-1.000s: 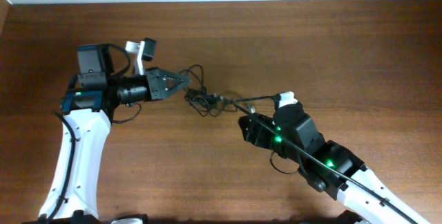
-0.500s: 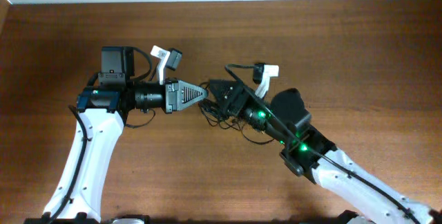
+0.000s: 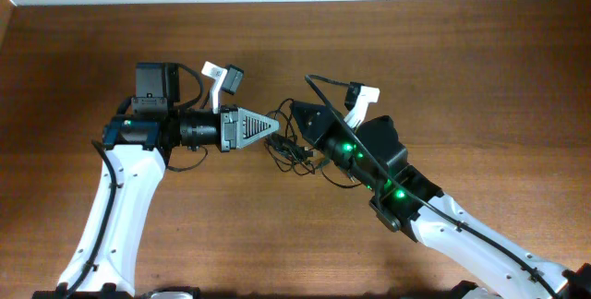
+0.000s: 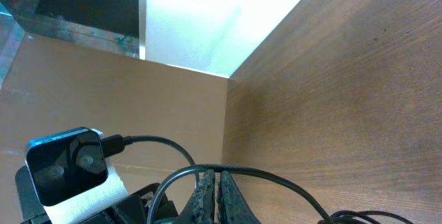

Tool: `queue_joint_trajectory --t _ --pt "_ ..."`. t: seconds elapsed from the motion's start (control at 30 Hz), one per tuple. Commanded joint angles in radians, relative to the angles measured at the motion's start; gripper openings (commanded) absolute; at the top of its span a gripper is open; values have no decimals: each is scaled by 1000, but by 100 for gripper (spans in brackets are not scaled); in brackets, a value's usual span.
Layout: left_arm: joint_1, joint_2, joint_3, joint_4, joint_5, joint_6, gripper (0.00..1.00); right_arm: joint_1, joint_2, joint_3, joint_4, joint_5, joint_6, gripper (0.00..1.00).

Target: Untangle cables

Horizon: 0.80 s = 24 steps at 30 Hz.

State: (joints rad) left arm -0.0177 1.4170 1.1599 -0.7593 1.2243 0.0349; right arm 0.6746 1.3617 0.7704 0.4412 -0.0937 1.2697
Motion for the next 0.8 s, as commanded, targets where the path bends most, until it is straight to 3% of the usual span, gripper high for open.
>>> queue_joint_trajectory --t 0.0,0.03,0.13,0.2,0.3,0.33,0.37,0.43,0.57,0.67,0.77 --pt "-2 -17 20 2 36 28 0 -4 3 11 50 -58 -23 21" --pt "-2 -17 20 3 36 28 0 -4 3 11 69 -85 -2 21" --pt "-2 -17 20 2 37 42 0 -2 10 11 139 -120 127 35" --pt "-2 -17 20 2 124 92 0 -2 41 11 148 -119 161 36" --pt "-7 -17 20 1 123 92 0 -3 48 12 177 -112 161 37" --pt "-19 -17 20 1 123 93 0 -3 48 11 178 -105 160 30" --pt "-45 -17 20 2 114 95 0 -3 48 11 178 -89 116 4" --pt "-52 -17 20 2 50 94 0 -19 47 11 144 -79 -164 4" --pt "-51 -17 20 -2 -3 68 0 -124 -6 12 -143 -111 -228 4" --pt "-51 -17 20 -2 -44 68 0 -233 -45 11 -184 -330 -245 4" --pt "-51 -17 20 -2 -44 68 4 -237 -45 11 -309 -385 -254 4"
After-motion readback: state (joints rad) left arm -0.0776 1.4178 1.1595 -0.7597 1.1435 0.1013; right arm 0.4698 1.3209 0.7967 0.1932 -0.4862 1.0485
